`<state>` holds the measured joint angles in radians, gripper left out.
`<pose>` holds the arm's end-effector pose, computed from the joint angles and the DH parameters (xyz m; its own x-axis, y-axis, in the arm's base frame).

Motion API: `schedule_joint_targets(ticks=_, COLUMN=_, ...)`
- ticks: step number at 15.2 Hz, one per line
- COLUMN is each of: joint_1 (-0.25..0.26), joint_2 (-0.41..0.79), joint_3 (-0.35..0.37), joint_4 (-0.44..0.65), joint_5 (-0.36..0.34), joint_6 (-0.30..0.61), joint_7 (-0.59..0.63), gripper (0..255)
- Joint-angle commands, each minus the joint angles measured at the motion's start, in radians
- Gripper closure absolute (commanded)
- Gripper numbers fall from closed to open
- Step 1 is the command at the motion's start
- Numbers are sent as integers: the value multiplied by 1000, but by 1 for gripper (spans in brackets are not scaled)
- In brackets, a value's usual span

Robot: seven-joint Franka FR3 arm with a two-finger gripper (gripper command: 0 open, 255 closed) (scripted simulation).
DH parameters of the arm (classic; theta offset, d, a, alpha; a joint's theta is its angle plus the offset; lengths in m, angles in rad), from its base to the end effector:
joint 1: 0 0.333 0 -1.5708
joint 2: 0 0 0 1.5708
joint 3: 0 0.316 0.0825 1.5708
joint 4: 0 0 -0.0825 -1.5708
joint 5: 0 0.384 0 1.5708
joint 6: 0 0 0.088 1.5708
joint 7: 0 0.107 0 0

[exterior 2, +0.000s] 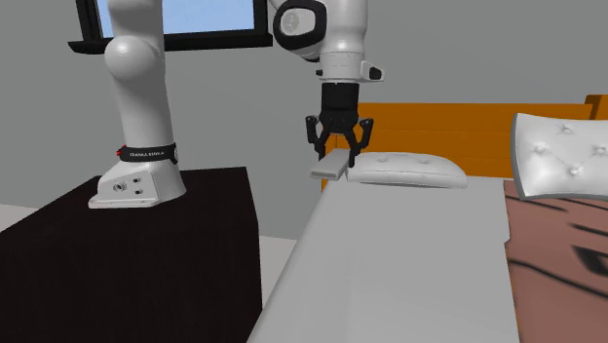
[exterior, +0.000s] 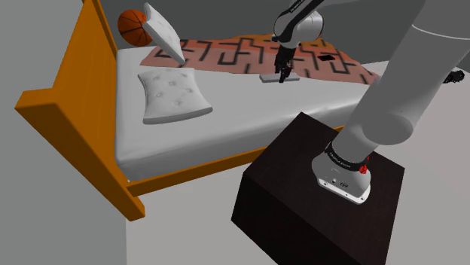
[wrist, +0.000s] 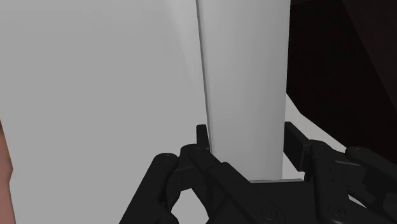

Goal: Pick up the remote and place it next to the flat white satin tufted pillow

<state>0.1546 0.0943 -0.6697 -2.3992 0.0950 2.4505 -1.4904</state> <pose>0.4289 -0.2449 0.2829 0.6193 0.7852 -0.0011 0.7850 -0.6192 -0.0205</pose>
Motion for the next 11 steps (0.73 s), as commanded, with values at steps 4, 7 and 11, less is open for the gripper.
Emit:
schedule_joint_targets(ticks=4, joint_1=79, joint_2=-30, joint_3=52, joint_4=-37, joint_5=-28, joint_6=17, joint_7=154, gripper=255)
schedule_joint_targets(ticks=7, joint_1=124, joint_2=-36, joint_3=88, joint_4=-41, joint_5=-34, joint_6=18, joint_7=240, gripper=255)
schedule_joint_targets(ticks=11, joint_1=182, joint_2=-29, joint_3=139, joint_4=-30, joint_5=-29, joint_6=16, joint_7=345, gripper=255)
